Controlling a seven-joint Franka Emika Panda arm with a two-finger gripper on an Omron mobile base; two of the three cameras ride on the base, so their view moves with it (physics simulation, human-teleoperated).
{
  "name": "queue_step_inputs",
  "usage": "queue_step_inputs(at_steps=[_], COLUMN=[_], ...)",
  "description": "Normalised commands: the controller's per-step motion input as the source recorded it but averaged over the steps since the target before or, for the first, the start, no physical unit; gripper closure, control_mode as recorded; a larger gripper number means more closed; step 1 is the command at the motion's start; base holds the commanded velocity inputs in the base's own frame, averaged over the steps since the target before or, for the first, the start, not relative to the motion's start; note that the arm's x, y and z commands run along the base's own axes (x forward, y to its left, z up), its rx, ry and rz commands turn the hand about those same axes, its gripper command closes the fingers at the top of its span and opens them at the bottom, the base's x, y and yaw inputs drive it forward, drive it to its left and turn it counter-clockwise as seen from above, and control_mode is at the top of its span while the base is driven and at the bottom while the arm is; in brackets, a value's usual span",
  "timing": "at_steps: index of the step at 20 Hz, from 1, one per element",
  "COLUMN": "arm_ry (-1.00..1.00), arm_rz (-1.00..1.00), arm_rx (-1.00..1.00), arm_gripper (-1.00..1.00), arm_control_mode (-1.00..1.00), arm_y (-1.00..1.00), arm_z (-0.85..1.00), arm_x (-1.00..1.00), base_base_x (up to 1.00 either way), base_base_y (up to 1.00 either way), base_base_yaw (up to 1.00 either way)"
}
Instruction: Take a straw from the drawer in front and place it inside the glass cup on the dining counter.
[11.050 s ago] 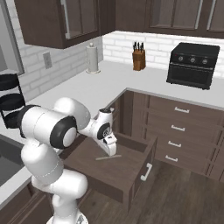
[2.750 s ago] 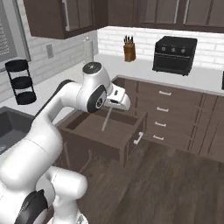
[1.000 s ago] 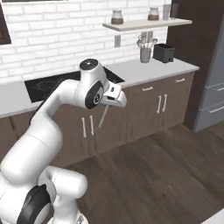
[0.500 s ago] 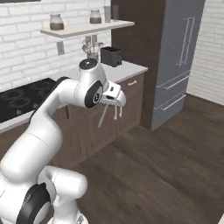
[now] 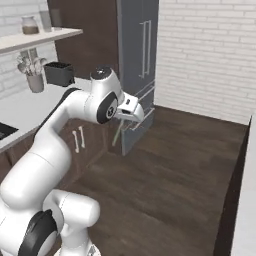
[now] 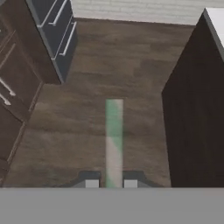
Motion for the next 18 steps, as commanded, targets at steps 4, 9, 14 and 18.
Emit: queue_step_inputs(at_steps=[4, 9, 14, 18], arm_ry=[0.00, 0.00, 0.00, 0.00], arm_rz=[0.00, 0.00, 0.00, 0.00], arm_rx=[0.00, 0.00, 0.00, 0.00], arm_gripper=[1.00, 1.00, 1.00, 1.00], arm_control_mode=[1.00, 1.00, 1.00, 1.00], arm_y=[0.00, 0.00, 0.00, 0.00], arm_z=[0.00, 0.00, 0.00, 0.00], arm_x=[0.00, 0.00, 0.00, 0.00], base_base_x=[1.00, 1.00, 1.00, 1.00], base_base_y=[0.00, 0.05, 0.18, 0.36], base_base_yaw=[-0.48, -0.47, -0.48, -0.49])
